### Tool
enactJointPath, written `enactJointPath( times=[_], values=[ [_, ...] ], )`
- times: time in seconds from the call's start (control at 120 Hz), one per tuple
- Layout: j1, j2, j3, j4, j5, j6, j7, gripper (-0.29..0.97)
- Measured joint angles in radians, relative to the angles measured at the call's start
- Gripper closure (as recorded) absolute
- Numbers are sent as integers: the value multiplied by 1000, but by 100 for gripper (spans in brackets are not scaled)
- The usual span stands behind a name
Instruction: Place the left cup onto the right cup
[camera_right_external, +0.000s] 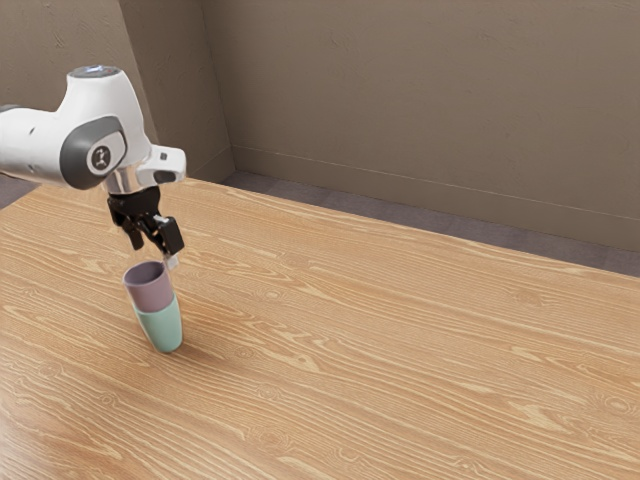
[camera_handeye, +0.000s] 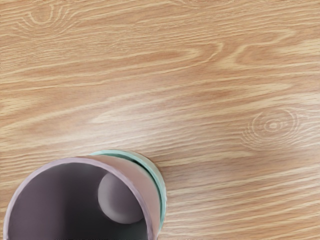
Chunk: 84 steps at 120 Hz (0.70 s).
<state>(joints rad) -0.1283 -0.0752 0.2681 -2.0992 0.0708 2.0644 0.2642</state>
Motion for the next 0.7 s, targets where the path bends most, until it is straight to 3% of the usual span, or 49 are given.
enactJointPath(
  times=[0.7],
  values=[
    [9,76,-62,225,-42,-129,1,0]
  ],
)
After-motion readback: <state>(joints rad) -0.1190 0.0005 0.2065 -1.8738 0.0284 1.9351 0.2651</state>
